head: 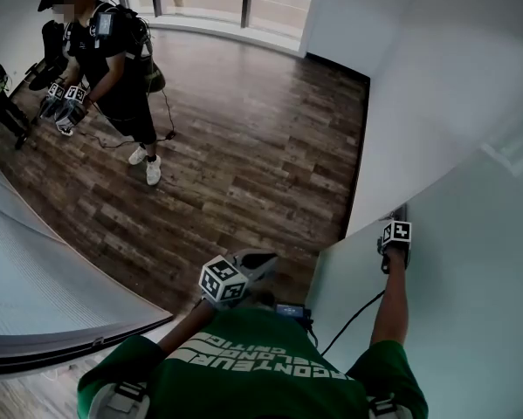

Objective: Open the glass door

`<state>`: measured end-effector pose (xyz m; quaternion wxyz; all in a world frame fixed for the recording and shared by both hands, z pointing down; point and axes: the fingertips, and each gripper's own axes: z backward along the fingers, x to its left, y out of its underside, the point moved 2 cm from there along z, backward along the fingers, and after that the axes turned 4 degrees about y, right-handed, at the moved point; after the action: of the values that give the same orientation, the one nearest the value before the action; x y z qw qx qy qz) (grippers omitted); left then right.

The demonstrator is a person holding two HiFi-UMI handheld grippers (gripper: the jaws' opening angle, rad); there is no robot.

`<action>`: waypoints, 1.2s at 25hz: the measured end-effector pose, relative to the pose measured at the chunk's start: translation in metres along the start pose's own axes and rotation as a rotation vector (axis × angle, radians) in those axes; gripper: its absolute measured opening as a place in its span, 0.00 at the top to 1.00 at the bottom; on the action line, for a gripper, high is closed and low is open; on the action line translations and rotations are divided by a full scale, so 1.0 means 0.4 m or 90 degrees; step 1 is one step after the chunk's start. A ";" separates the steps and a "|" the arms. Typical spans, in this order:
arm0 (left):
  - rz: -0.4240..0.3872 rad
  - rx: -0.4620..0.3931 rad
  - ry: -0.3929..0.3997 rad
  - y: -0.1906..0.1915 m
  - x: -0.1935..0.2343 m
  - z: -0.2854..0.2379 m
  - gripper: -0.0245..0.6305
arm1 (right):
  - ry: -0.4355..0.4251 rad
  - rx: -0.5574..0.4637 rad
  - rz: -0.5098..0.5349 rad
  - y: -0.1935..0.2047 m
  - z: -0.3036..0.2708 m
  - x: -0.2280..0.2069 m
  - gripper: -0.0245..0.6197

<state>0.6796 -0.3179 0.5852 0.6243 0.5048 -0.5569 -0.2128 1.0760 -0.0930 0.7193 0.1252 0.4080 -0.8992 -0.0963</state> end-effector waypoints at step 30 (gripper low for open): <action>-0.002 -0.033 -0.033 0.041 -0.052 0.394 0.94 | -0.142 -0.499 0.180 0.199 0.563 0.722 0.97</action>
<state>0.5252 -0.3560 0.5688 0.6221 0.4836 -0.5664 -0.2413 0.7677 -0.2442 0.5698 0.1848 0.1897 -0.8496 -0.4561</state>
